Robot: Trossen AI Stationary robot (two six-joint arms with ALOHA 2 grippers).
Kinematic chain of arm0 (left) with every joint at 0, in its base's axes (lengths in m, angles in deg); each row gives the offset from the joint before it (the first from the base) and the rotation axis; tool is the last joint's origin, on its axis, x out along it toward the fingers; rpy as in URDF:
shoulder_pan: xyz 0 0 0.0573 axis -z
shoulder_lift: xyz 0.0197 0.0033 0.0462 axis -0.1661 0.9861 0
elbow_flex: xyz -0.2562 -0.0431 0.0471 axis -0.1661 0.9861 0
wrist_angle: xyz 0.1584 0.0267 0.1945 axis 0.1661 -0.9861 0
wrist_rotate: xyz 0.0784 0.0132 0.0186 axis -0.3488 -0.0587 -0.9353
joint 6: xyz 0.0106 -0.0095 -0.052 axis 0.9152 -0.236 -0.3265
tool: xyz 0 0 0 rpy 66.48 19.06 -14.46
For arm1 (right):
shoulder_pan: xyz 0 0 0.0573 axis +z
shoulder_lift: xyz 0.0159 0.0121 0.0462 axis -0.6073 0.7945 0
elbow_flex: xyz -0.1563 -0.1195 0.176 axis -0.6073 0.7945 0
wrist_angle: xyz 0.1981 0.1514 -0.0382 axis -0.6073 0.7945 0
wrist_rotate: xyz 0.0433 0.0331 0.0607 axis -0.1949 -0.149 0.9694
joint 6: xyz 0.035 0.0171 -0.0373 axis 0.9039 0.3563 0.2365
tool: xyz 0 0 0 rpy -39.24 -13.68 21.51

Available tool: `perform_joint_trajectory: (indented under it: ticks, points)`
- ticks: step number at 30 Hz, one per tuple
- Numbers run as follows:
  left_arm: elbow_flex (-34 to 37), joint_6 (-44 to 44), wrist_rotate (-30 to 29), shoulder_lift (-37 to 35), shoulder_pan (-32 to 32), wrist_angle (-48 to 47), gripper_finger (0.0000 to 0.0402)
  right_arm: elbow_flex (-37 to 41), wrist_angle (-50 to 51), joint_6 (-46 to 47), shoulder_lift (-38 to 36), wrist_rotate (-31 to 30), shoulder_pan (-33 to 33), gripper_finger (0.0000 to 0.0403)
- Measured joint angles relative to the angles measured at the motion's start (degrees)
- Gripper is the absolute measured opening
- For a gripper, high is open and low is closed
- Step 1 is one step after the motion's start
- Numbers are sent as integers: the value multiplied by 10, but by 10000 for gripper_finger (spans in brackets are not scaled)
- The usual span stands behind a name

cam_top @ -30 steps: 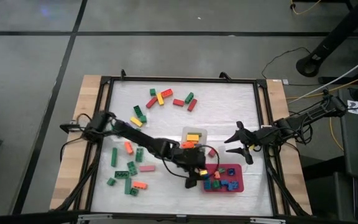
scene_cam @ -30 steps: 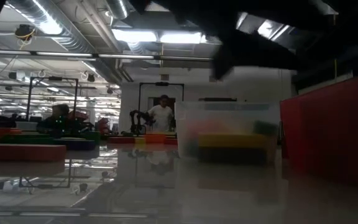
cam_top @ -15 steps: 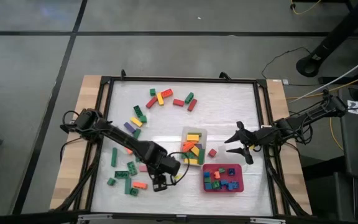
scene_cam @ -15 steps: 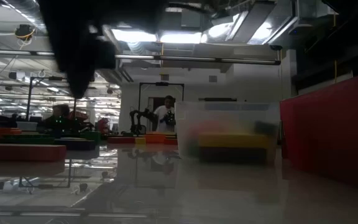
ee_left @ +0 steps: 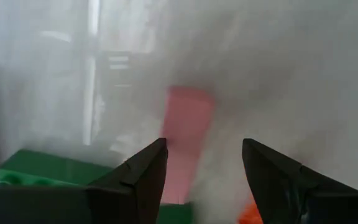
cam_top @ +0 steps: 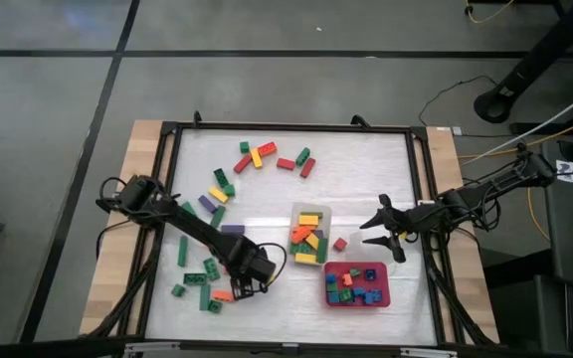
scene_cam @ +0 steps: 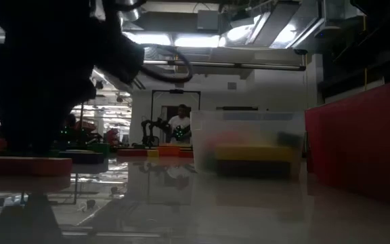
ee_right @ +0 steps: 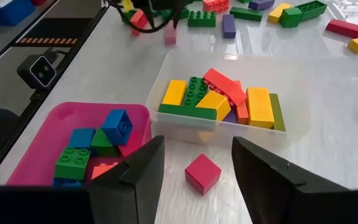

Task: Sort blocks by size
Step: Put the pink rectangular block into the transparent bin

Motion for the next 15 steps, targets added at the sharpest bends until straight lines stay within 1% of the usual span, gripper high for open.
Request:
perform_joint_trajectory:
  ticks: [5, 10, 12, 15]
  points:
    - [28, 2, -23, 0, -2, 9, 195, 0, 0, 0, 0, 0, 0, 186]
    - [59, 2, -25, -3, -2, 45, 192, 0, 0, 0, 0, 0, 0, 186]
    - [61, 2, -23, -3, -2, 48, 176, 0, 1, 0, 0, 0, 0, 186]
    - [58, 3, -20, -3, -2, 48, 130, 0, 0, 0, 0, 0, 0, 186]
